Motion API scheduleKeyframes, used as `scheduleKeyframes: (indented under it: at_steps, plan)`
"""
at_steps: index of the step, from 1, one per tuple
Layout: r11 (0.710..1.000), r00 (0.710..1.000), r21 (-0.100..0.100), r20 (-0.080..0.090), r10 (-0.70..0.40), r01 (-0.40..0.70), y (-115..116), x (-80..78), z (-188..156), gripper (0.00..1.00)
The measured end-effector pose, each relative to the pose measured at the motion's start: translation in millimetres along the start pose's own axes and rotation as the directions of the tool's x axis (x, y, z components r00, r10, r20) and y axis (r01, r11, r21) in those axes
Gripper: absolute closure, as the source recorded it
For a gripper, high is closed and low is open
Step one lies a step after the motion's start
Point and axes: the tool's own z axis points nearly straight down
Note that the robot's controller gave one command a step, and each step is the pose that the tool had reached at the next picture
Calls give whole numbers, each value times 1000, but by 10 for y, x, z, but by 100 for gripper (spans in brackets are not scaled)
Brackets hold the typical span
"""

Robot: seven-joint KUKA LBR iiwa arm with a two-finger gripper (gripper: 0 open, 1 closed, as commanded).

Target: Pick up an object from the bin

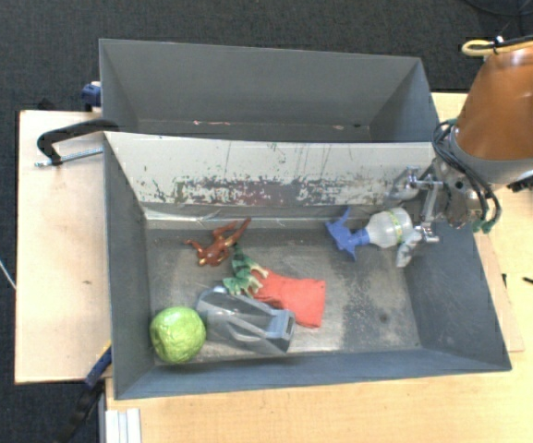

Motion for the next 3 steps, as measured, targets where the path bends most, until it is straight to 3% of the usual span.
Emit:
scheduleKeyframes:
  at_steps: [1, 2, 3]
  plan:
    - [1000, 1000, 0, 0, 0, 0, -1, 0, 0, 0]
    - [995, 995, 1, 8, -102, 102, -10, 18, 1041, 100]
    - [995, 995, 1, 8, -103, 103, -10, 18, 1041, 100]
